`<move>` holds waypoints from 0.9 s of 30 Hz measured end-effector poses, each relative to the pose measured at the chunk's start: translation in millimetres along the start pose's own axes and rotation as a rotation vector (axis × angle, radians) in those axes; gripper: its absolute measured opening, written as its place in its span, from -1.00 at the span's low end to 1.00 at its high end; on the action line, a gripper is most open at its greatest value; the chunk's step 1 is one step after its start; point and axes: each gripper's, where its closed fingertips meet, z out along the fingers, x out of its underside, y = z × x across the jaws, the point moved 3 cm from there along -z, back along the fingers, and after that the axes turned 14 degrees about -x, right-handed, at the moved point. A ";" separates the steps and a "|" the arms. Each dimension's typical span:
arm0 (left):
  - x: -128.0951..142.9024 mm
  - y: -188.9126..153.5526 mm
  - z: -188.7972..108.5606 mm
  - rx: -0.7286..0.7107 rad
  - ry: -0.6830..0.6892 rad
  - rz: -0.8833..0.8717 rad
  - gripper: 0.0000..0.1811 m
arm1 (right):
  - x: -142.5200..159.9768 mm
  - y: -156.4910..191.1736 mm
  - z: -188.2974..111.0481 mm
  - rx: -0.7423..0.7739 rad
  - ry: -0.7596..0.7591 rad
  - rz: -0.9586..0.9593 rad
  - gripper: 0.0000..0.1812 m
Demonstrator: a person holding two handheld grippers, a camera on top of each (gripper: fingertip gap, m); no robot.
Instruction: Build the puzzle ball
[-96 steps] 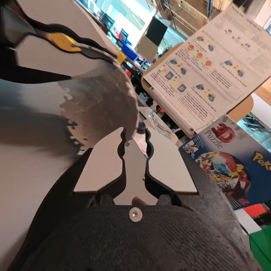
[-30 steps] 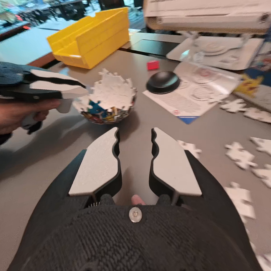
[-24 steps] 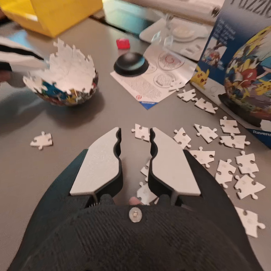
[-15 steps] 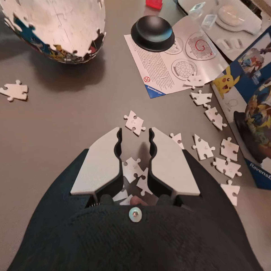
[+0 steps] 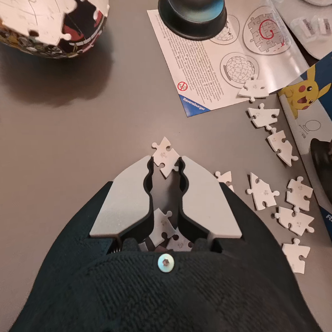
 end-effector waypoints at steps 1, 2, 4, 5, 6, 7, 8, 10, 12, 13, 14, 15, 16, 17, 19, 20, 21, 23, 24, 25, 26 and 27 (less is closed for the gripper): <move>-0.1 -0.6 0.0 0.004 0.000 0.000 -0.80 | 0.1 0.3 -0.2 0.001 0.001 -0.009 -0.71; -0.1 -1.2 0.1 0.008 0.000 0.001 -0.80 | 0.3 0.9 -0.3 -0.001 0.003 -0.018 -0.71; -0.3 -1.8 -0.3 0.010 0.001 0.005 -0.78 | 0.6 1.3 -1.4 0.009 0.008 -0.037 -0.72; -0.7 -2.0 -0.9 0.011 -0.002 0.007 -0.78 | 1.0 2.2 -1.7 0.014 0.010 -0.052 -0.73; -0.9 -2.2 -1.4 0.012 -0.003 0.010 -0.78 | 1.6 4.6 -2.0 0.008 0.010 -0.058 -0.73; -0.9 -2.5 -1.9 0.012 -0.004 0.014 -0.78 | 2.8 10.8 -2.5 -0.022 0.017 -0.061 -0.73; -1.0 -2.7 -2.4 0.013 -0.006 0.018 -0.77 | 4.7 18.7 -4.5 -0.052 0.033 -0.072 -0.76; -1.7 -2.7 -3.8 0.012 -0.011 0.025 -0.77 | 5.5 28.7 -10.9 -0.047 0.023 -0.107 -0.73; -4.3 -2.9 -5.4 0.014 -0.023 0.023 -0.77 | 3.8 36.9 -20.4 -0.039 -0.024 -0.118 -0.60; -5.2 -3.0 -6.0 0.016 -0.025 0.022 -0.77 | 5.1 38.5 -27.5 -0.020 -0.035 -0.111 -0.57; -5.4 -3.1 -6.4 0.017 -0.026 0.024 -0.77 | 8.3 37.9 -35.8 0.011 -0.037 -0.098 -0.57; -5.6 -3.3 -6.9 0.018 -0.027 0.025 -0.77 | 13.0 36.3 -44.2 0.047 -0.037 -0.080 -0.57; -5.8 -3.3 -7.5 0.018 -0.030 0.025 -0.77 | 18.7 34.8 -51.9 0.078 -0.032 -0.059 -0.57; -6.1 -3.3 -7.9 0.018 -0.031 0.025 -0.77 | 24.9 35.2 -58.0 0.093 -0.026 -0.041 -0.57; -6.1 -3.8 -8.0 0.019 -0.034 0.029 -0.77 | 36.4 40.4 -65.3 0.094 -0.013 -0.014 -0.52; -5.8 -4.1 -7.7 0.018 -0.033 0.032 -0.77 | 40.8 42.2 -67.0 0.093 -0.009 -0.006 -0.51; -5.4 -4.8 -7.5 0.018 -0.033 0.035 -0.77 | 42.4 41.6 -67.4 0.103 -0.019 -0.004 -0.51; -4.8 -6.6 -6.8 0.020 -0.031 0.040 -0.77 | 41.2 37.9 -63.4 0.108 -0.061 0.012 -0.56; -4.5 -7.6 -6.7 0.022 -0.029 0.045 -0.77 | 41.5 36.5 -60.5 0.100 -0.061 0.026 -0.58; -4.4 -8.3 -6.9 0.021 -0.030 0.051 -0.77 | 41.4 34.4 -57.7 0.102 -0.059 0.032 -0.58; -4.6 -8.6 -7.5 0.018 -0.033 0.058 -0.77 | 41.5 32.1 -54.7 0.106 -0.057 0.037 -0.58; -5.3 -8.8 -8.4 0.016 -0.038 0.065 -0.77 | 42.9 30.3 -51.7 0.105 -0.042 0.045 -0.58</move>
